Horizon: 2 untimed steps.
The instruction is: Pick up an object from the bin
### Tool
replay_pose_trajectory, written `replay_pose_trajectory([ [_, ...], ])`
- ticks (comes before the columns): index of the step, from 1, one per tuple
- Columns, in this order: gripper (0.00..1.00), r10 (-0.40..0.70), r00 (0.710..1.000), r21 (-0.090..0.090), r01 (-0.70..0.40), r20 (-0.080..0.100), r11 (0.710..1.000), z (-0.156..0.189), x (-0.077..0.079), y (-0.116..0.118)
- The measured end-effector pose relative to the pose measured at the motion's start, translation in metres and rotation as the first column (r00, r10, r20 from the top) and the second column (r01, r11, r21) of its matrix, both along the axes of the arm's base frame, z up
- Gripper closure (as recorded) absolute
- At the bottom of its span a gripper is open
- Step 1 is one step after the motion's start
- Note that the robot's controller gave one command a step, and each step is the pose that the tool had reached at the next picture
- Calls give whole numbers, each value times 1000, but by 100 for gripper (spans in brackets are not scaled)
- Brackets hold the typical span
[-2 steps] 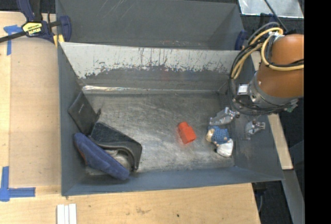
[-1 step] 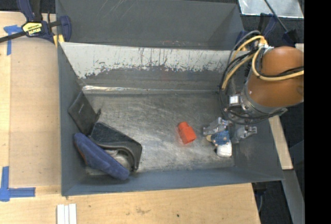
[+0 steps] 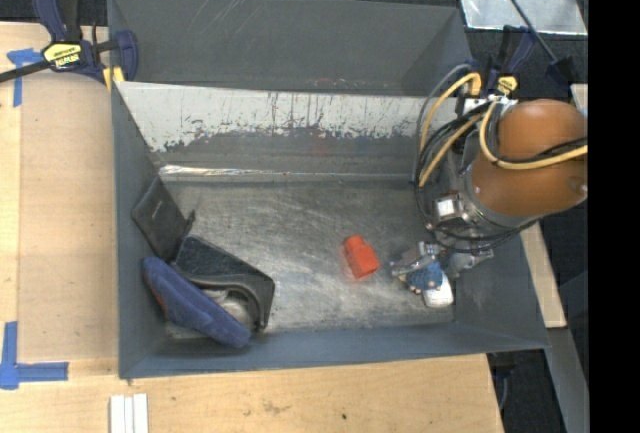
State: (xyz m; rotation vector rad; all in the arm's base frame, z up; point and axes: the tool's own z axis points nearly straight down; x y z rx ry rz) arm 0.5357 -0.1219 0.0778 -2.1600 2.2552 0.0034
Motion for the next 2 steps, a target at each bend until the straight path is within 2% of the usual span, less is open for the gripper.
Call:
replay_pose_trajectory([
  [1,100,-4,1000,-5,4,1,1000,-2,-1,-5],
  [2,100,-6,1000,-12,6,-8,1000,6,0,-4],
])
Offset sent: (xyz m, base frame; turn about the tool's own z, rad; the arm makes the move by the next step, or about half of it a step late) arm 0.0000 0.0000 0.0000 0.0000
